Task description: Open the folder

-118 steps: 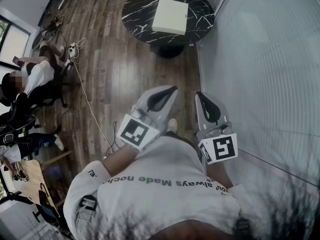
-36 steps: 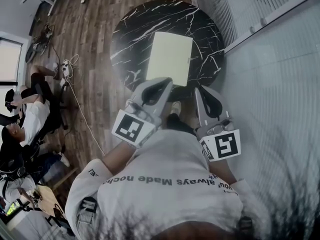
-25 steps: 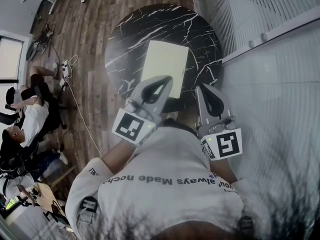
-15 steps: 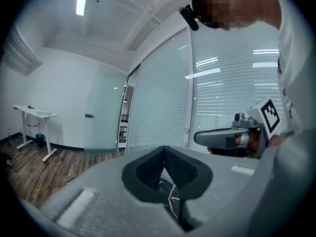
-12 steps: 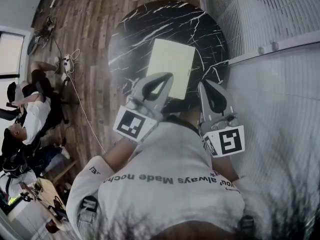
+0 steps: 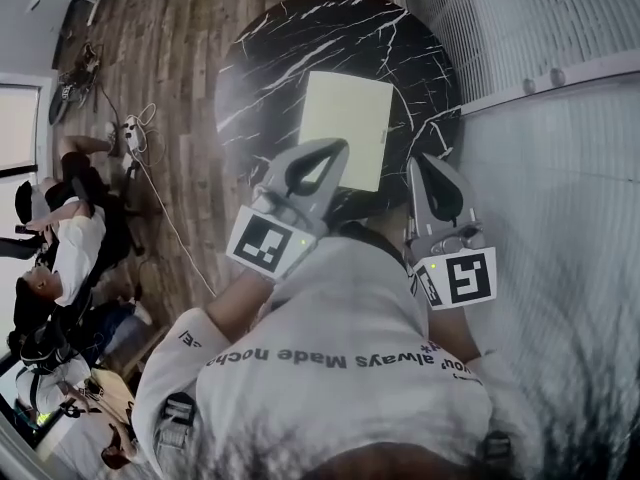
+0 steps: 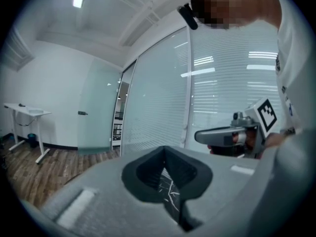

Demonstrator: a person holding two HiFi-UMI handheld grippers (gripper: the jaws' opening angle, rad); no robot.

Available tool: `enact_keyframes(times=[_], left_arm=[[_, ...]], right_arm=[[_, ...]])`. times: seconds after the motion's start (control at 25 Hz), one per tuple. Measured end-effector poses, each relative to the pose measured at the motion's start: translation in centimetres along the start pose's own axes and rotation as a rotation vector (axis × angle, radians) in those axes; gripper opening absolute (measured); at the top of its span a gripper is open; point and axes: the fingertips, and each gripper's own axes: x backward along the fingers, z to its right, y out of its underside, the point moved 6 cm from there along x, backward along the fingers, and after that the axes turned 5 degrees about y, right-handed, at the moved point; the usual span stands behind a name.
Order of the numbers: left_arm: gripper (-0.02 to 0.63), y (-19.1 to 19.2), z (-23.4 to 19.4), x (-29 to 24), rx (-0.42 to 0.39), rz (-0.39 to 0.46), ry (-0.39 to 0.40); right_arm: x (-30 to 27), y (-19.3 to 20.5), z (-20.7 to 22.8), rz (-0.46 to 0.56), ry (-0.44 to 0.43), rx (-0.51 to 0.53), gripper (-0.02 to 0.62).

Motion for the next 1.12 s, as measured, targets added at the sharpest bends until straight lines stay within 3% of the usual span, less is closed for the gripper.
enact_keyframes(times=[0.4,1.12], left_arm=[[0.003,3.8,-1.9,-0.5,-0.008,-0.072,0.009],[0.003,16.6,-5.3,-2.2,-0.021,-0.232,-0.013]], right_arm=[[-1.1,3.2,0.4,-0.067,0.026,-0.005,0.002],[-4.3,15.1,1.2,-0.228,0.035,-0.081,0.044]])
